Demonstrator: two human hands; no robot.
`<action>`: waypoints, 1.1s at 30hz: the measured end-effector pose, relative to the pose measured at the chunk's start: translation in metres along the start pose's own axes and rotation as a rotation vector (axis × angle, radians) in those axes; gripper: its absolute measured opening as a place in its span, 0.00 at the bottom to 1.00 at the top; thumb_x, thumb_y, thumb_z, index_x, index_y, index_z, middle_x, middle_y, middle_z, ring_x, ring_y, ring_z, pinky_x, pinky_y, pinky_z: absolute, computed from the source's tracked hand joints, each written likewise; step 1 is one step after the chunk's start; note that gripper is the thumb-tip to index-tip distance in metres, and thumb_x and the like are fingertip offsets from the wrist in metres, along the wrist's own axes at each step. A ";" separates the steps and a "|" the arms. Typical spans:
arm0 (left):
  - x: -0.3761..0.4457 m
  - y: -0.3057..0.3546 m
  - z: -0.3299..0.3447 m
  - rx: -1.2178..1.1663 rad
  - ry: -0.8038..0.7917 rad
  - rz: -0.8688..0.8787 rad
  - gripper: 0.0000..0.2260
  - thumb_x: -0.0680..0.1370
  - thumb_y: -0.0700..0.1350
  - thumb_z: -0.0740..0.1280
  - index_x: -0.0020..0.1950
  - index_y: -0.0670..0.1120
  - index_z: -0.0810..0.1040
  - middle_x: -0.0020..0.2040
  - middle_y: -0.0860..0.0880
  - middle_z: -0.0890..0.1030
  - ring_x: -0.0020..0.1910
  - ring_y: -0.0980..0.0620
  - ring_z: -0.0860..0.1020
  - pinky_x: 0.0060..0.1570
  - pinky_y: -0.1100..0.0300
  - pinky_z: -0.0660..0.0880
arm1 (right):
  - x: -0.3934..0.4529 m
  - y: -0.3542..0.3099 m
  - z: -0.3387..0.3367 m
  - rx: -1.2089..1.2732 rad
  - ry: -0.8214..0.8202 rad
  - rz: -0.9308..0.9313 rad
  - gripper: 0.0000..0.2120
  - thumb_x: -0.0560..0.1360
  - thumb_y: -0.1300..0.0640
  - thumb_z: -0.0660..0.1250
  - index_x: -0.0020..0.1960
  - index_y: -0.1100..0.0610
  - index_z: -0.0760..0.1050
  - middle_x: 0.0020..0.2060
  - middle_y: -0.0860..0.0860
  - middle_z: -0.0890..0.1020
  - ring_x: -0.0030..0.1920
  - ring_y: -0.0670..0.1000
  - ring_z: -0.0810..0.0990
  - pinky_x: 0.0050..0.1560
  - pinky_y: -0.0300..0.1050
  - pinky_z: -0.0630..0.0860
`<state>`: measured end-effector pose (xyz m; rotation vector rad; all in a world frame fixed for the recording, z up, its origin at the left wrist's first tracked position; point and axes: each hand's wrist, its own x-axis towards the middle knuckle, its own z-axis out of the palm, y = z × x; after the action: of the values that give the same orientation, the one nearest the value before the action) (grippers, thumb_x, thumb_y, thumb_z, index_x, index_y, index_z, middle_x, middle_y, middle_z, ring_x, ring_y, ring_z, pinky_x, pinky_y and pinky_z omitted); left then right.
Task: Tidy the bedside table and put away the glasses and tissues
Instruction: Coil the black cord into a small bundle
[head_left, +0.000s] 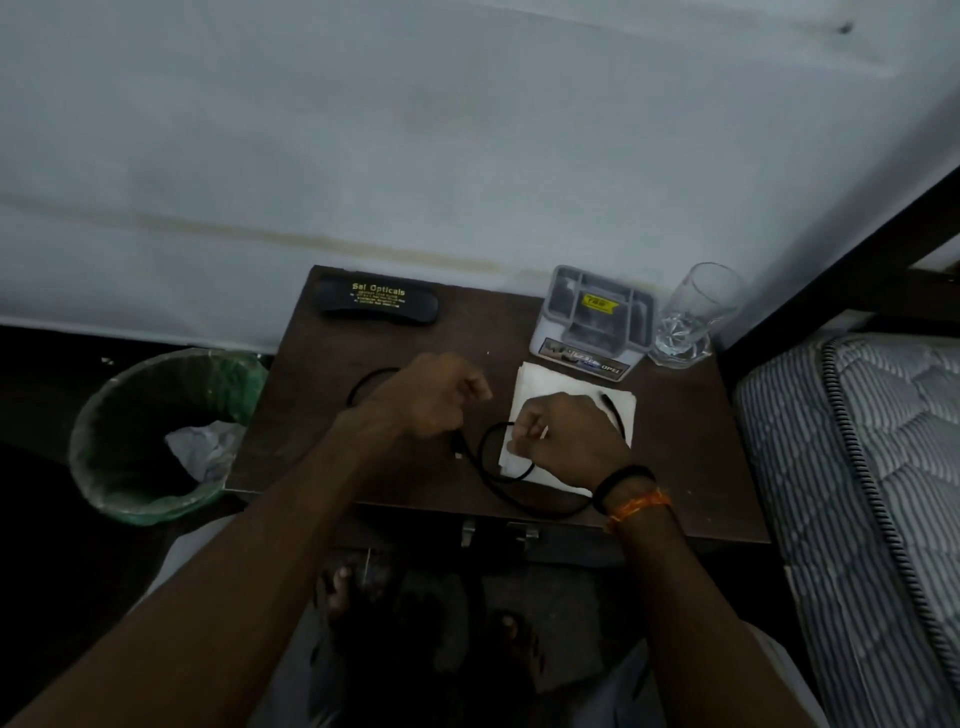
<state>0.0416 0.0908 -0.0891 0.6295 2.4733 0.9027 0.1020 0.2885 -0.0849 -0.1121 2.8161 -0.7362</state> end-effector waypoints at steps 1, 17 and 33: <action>-0.001 -0.003 -0.003 0.011 -0.038 0.007 0.22 0.68 0.28 0.66 0.58 0.45 0.81 0.57 0.48 0.83 0.53 0.52 0.80 0.55 0.55 0.79 | 0.001 -0.004 0.001 0.007 -0.001 -0.019 0.06 0.68 0.53 0.74 0.34 0.51 0.79 0.31 0.42 0.81 0.36 0.41 0.78 0.39 0.42 0.75; 0.002 -0.023 0.004 0.361 0.041 0.148 0.04 0.73 0.48 0.72 0.43 0.52 0.77 0.46 0.53 0.79 0.48 0.53 0.75 0.50 0.56 0.71 | 0.015 -0.021 0.005 0.058 -0.093 0.048 0.09 0.63 0.55 0.78 0.41 0.52 0.82 0.35 0.44 0.82 0.40 0.46 0.81 0.42 0.42 0.78; -0.018 -0.006 -0.072 -1.209 0.624 -0.091 0.07 0.84 0.42 0.59 0.57 0.40 0.67 0.49 0.31 0.81 0.47 0.38 0.84 0.42 0.47 0.83 | 0.010 -0.008 -0.012 0.090 -0.143 -0.008 0.26 0.59 0.50 0.82 0.55 0.50 0.80 0.49 0.42 0.75 0.50 0.40 0.72 0.47 0.32 0.70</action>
<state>0.0158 0.0422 -0.0385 -0.2294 1.7736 2.4586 0.0896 0.2859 -0.0733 -0.1545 2.6445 -0.8214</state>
